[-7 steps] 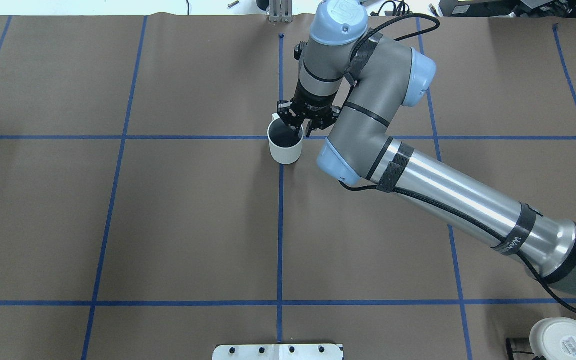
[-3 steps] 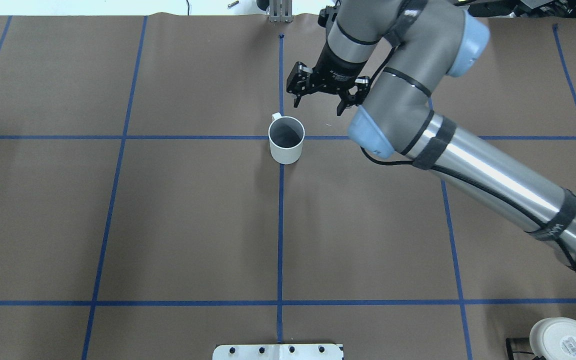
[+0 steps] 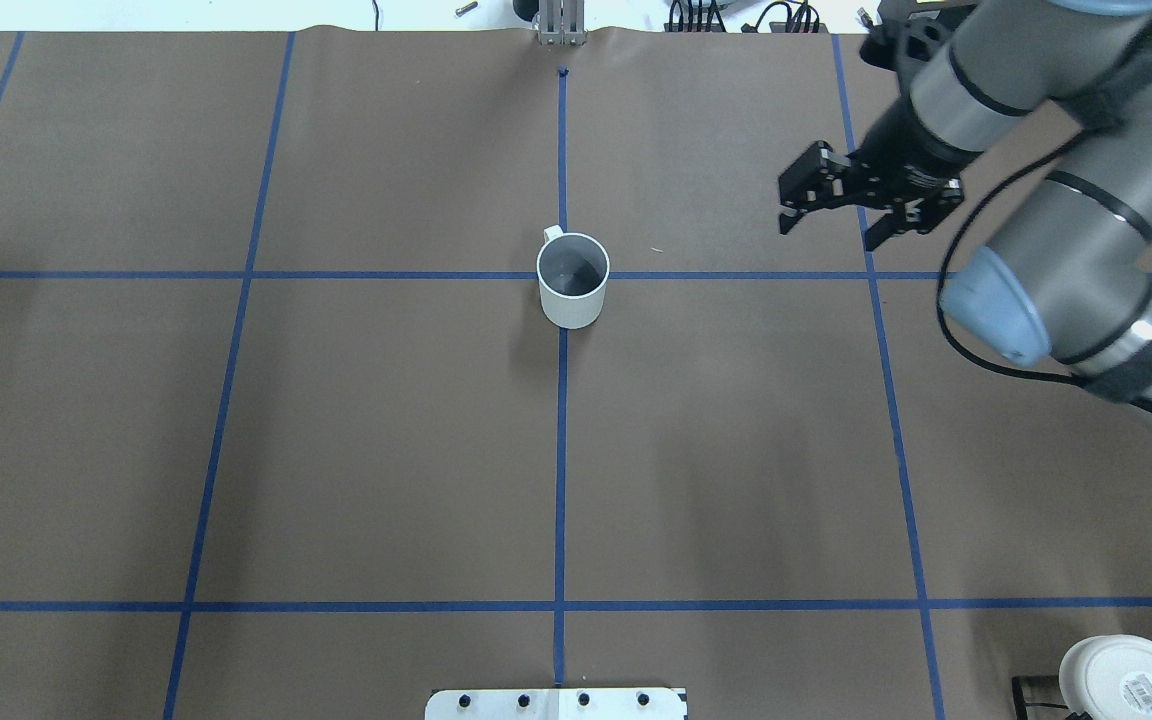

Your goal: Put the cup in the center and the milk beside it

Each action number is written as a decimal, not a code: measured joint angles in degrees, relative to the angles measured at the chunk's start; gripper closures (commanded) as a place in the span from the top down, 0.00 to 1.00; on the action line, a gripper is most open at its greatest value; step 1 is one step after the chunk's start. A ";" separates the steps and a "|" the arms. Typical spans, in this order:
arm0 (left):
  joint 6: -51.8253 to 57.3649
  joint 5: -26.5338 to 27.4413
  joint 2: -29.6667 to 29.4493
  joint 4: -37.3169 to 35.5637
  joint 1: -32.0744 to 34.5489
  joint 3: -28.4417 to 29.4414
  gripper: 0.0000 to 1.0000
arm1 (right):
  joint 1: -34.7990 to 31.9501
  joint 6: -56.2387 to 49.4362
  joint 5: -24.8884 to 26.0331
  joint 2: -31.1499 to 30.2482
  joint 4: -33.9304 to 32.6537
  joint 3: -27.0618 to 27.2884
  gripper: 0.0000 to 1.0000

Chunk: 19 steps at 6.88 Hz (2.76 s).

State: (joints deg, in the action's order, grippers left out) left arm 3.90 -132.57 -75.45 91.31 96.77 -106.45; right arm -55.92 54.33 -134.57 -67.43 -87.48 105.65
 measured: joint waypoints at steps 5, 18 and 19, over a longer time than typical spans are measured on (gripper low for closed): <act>-16.00 -0.42 -0.30 13.65 -2.07 8.67 0.98 | -3.12 -14.51 1.11 -15.20 0.00 5.63 1.00; -26.86 -4.61 -2.86 16.66 -8.35 6.02 0.00 | -7.05 -21.90 0.91 -20.64 -0.06 7.59 1.00; -26.86 -4.68 -5.46 7.43 -8.35 -0.69 0.00 | -7.20 -21.89 0.87 -20.72 -0.06 7.67 1.00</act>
State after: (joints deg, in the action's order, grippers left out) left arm -22.96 -137.25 -80.92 98.74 88.42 -107.14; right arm -63.12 32.43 -133.70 -88.15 -87.54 113.32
